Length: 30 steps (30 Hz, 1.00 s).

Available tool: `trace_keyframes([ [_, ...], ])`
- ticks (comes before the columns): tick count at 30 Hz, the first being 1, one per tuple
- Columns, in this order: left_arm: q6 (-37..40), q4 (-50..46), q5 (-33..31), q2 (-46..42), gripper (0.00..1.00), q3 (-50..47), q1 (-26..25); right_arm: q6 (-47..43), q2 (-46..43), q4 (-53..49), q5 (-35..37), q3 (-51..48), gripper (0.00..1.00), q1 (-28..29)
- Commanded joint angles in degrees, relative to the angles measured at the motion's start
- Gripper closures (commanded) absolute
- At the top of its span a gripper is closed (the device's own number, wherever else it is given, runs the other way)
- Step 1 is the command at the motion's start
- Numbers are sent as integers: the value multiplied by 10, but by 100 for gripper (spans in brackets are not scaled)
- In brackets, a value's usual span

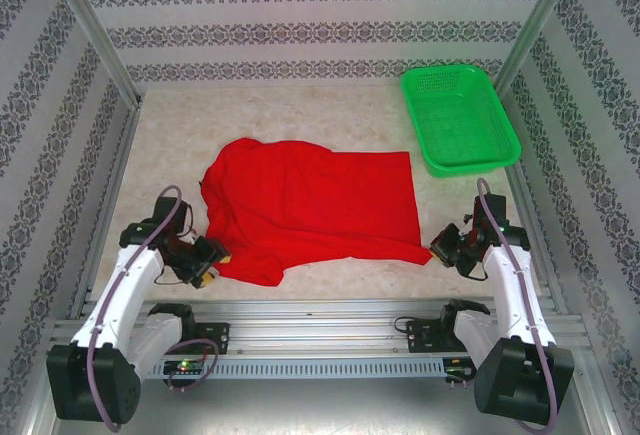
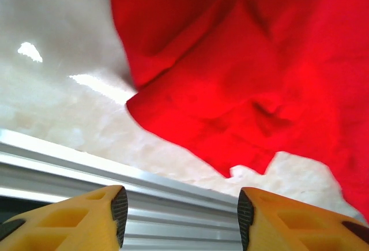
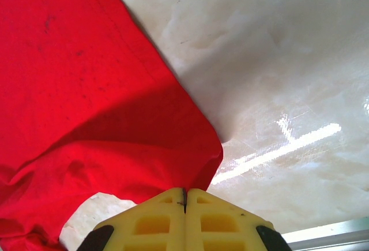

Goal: Fold and stack the t-shirts

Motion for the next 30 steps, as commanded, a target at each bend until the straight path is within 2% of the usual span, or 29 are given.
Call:
trace_keyframes([
  [1,-24,8,-42,24,47,-28,-36,8,0,-9,7,1,100,8],
  [9,-81,104,-95,56,55,-50,-57,7,-7,-11,2,1,100,9],
  [13,-125,161,-121,34,58,-63,-61,6,-10,-11,-2,2,100,10],
  [15,-137,180,-114,31,58,-72,-61,5,-10,-12,-4,2,100,9],
  [25,-148,155,-85,25,63,-109,-65,3,-7,-11,-6,3,100,9],
  [30,-162,173,-88,2,70,-123,-68,2,-2,-10,-7,4,100,8],
])
